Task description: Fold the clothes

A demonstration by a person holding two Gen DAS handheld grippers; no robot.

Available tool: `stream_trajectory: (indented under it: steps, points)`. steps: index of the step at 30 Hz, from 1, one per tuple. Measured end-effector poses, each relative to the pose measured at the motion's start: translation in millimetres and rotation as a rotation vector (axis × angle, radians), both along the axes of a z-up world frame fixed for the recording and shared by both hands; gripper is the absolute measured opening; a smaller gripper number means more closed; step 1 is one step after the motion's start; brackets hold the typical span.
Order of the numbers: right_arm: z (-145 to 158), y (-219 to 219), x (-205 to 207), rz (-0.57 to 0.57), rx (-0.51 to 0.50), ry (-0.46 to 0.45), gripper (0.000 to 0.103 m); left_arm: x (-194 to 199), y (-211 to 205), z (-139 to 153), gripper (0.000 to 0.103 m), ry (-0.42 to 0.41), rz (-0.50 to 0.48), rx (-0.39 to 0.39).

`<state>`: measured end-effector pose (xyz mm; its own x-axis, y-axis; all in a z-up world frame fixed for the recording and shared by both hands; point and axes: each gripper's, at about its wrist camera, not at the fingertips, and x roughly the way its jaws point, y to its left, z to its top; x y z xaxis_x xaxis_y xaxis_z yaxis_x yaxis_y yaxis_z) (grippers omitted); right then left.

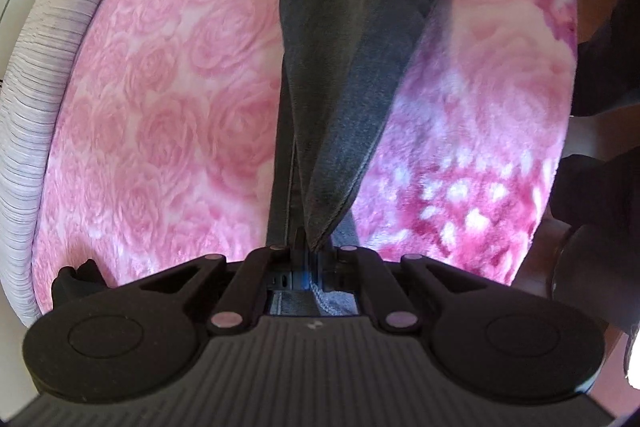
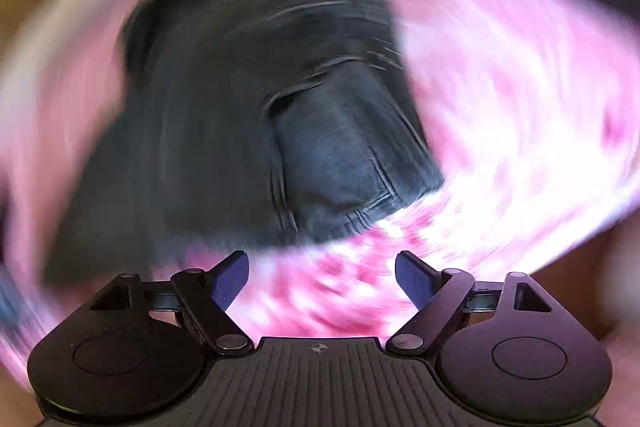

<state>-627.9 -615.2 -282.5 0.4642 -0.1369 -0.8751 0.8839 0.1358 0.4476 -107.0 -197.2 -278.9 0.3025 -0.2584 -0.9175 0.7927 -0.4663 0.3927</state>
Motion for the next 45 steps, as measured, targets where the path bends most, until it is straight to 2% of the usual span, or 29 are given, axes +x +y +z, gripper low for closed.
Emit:
stream_trajectory:
  steps: [3, 5, 6, 7, 8, 9, 11, 15, 18, 20, 22, 24, 27, 28, 31, 32, 34, 36, 38, 39, 41, 45]
  points:
    - [-40.7, -5.0, -13.0, -0.223, 0.044, -0.129, 0.083, 2.0, -5.7, 0.5, 0.002, -0.019, -0.031, 0.033]
    - [-54.0, -7.6, -15.9, -0.312, 0.029, -0.188, 0.083, 2.3, -8.4, 1.5, 0.002, -0.04, -0.058, 0.048]
    - [-57.4, -8.9, -17.1, -0.351, 0.016, -0.21, 0.079, 3.6, -10.4, 2.7, 0.002, -0.049, -0.062, 0.049]
    - [-55.7, -12.3, -18.4, -0.373, 0.008, -0.196, 0.068, 4.8, -11.5, 5.3, 0.002, -0.064, -0.072, 0.044]
    - [-52.6, -16.2, -19.9, -0.39, 0.001, -0.171, 0.008, 6.0, -12.5, 8.0, 0.002, -0.081, -0.082, 0.039]
    - [-45.2, -20.9, -23.7, -0.375, -0.009, -0.161, 0.011, 6.9, -12.5, 12.1, 0.002, -0.092, -0.094, 0.031]
    - [-27.9, -30.8, -32.9, -0.328, -0.031, -0.151, 0.009, 7.2, -10.7, 22.9, 0.002, -0.096, -0.117, 0.015]
    - [39.4, -39.9, -46.2, -0.218, -0.142, -0.093, 0.009, -10.5, 0.9, 41.9, 0.002, -0.084, -0.169, -0.023]
    - [71.6, -32.0, -59.8, -0.184, -0.196, -0.004, 0.009, -28.4, 15.2, 40.4, 0.002, -0.049, -0.171, -0.027]
    - [67.0, -23.8, -66.7, -0.192, -0.173, 0.056, 0.009, -39.5, 23.9, 26.3, 0.002, -0.03, -0.173, -0.002]
    - [47.3, -13.8, -69.1, -0.18, -0.141, 0.118, 0.009, -47.2, 28.6, 5.6, 0.002, -0.02, -0.168, 0.031]
    - [22.4, -7.9, -64.2, -0.121, -0.124, 0.205, 0.009, -53.8, 30.6, -16.2, 0.002, -0.018, -0.174, 0.074]
    - [2.0, -5.5, -58.1, -0.084, -0.107, 0.288, 0.009, -57.0, 25.9, -29.2, 0.003, -0.023, -0.142, 0.103]
    - [1.9, -5.1, -59.8, -0.073, -0.098, 0.302, 0.01, -57.1, 23.9, -28.7, 0.007, -0.021, -0.128, 0.111]
    - [14.2, -6.4, -62.1, -0.09, -0.095, 0.327, 0.015, -48.5, 24.6, -5.7, 0.02, 0.036, -0.093, 0.094]
    - [23.3, -4.2, -59.1, -0.09, -0.122, 0.365, 0.022, -43.8, 25.4, 4.3, 0.021, 0.066, -0.069, 0.084]
    - [44.4, 1.8, -47.8, -0.088, -0.195, 0.451, 0.029, -33.3, 25.8, 25.0, 0.029, 0.112, -0.027, 0.06]
    - [67.7, 9.8, -31.9, -0.083, -0.282, 0.528, 0.031, -26.7, 23.1, 45.8, 0.03, 0.136, -0.024, 0.011]
    - [89.0, 17.5, -9.3, -0.06, -0.37, 0.562, 0.032, -23.2, 12.8, 62.2, 0.03, 0.151, -0.023, -0.056]
    - [98.6, 23.3, 10.3, 0.0, -0.433, 0.556, 0.033, -23.2, 5.4, 68.4, 0.03, 0.156, -0.018, -0.088]
    - [106.4, 31.3, 54.0, 0.191, -0.532, 0.507, 0.038, -22.7, -19.7, 73.1, 0.03, 0.162, 0.017, -0.14]
    - [87.8, 43.2, 170.8, 0.748, -0.73, 0.389, 0.053, -31.2, -80.5, 71.3, 0.03, 0.189, 0.115, -0.24]
